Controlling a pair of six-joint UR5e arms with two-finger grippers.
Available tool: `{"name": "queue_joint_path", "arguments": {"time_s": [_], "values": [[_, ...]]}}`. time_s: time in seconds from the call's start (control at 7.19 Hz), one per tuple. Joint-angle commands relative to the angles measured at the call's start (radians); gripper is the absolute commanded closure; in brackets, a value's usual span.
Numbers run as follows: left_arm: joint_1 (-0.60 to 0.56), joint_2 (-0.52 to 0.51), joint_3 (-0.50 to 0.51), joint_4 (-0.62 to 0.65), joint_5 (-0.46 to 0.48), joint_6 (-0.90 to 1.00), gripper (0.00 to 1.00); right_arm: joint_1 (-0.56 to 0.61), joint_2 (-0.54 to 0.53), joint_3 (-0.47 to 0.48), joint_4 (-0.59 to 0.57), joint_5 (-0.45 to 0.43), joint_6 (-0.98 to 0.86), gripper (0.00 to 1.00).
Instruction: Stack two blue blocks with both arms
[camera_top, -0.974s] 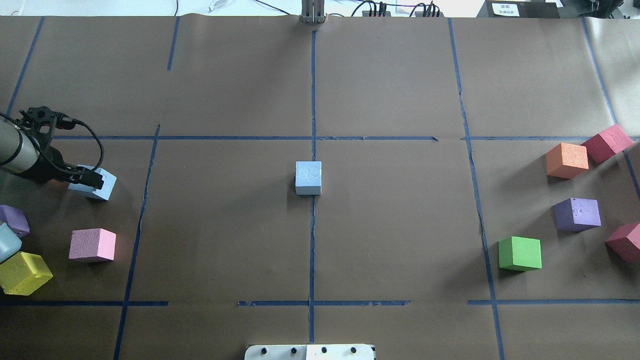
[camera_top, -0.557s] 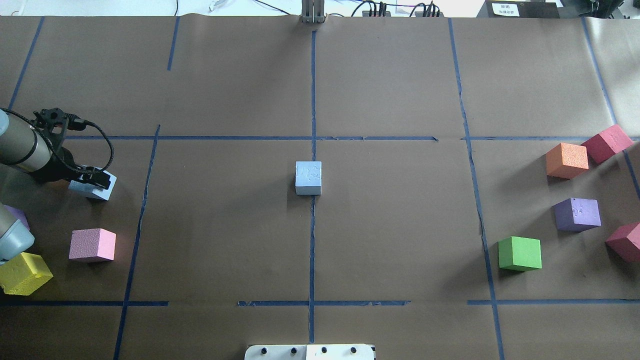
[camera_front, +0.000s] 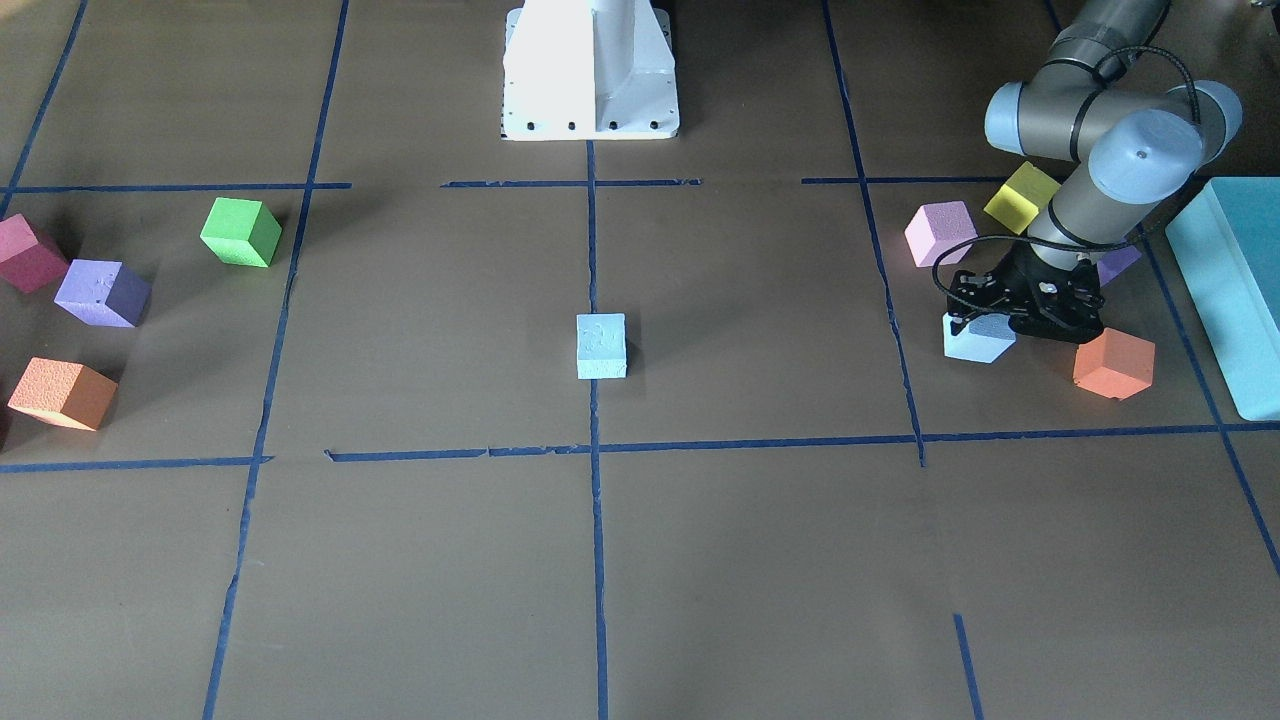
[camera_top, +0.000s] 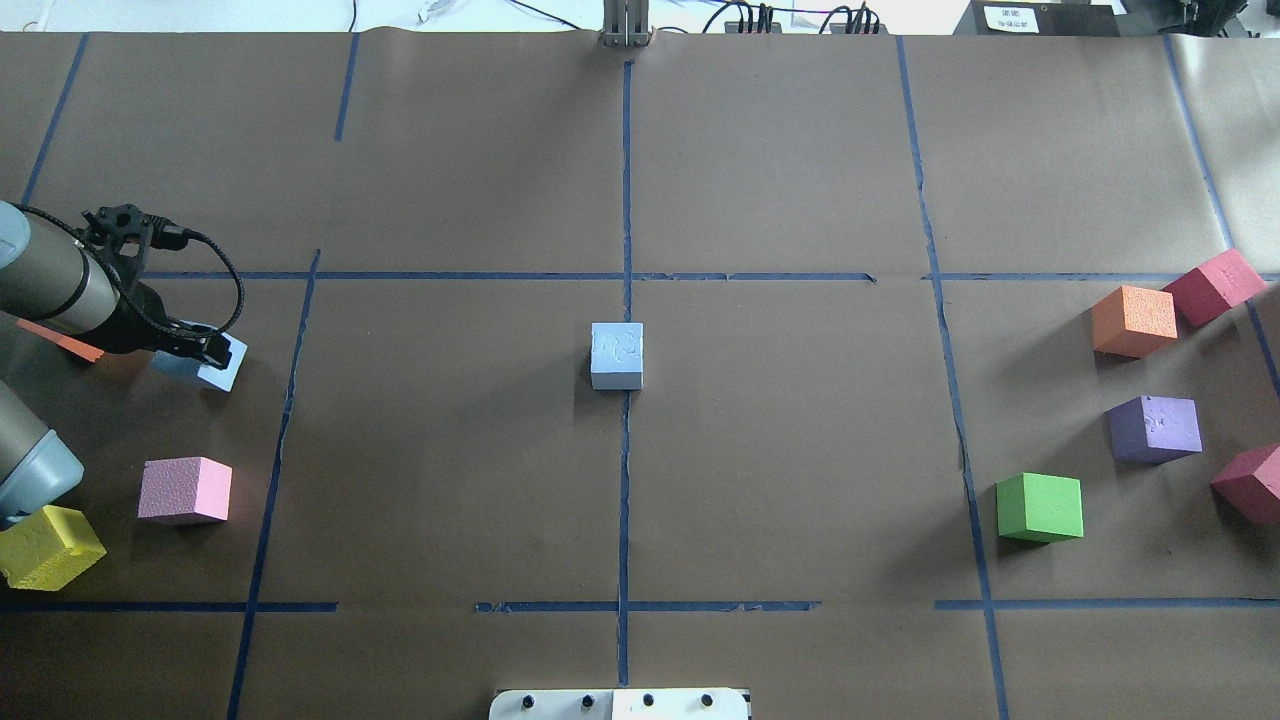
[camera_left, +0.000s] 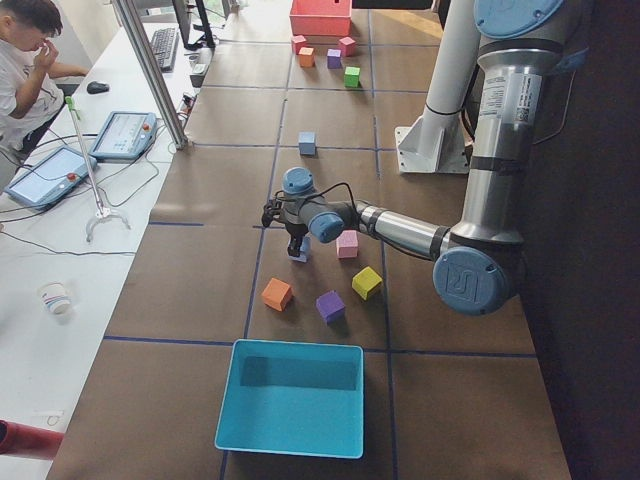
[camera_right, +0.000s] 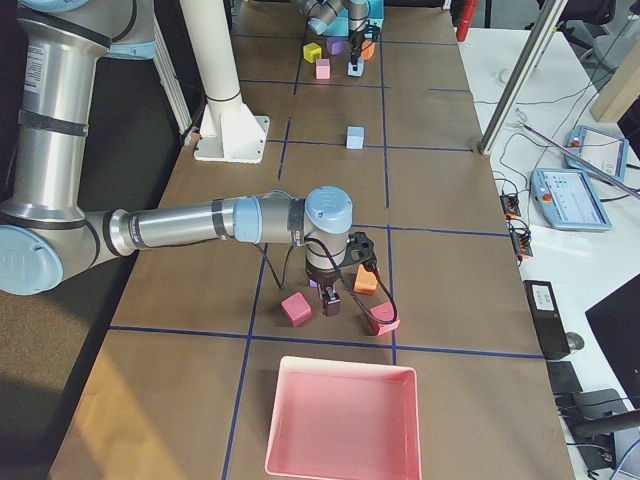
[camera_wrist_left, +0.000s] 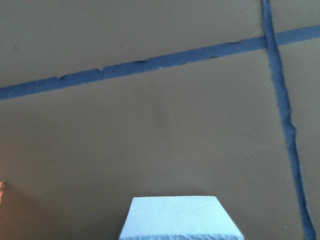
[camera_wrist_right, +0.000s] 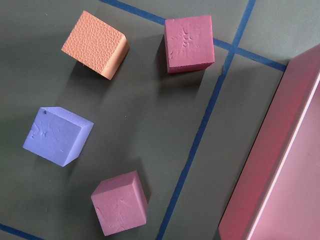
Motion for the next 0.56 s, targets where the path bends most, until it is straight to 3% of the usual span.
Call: {"name": "queue_joint_path", "arguments": {"time_s": [0.0,0.14,0.28,0.42], "values": [[0.030,-0.217,-0.082,0.259,0.003,-0.126,0.82,0.000,0.000,-0.001,0.000,0.013,0.001,0.01],[0.090,-0.375,-0.094,0.474,0.011,-0.169,0.82,0.000,0.000,-0.002,0.000,0.013,0.001,0.01],[0.160,-0.521,-0.070,0.564,0.053,-0.290,0.81,0.000,0.000,-0.003,0.000,0.013,0.001,0.01],[0.229,-0.619,-0.024,0.572,0.125,-0.368,0.81,0.000,0.000,-0.008,0.002,0.013,0.001,0.01]]}}
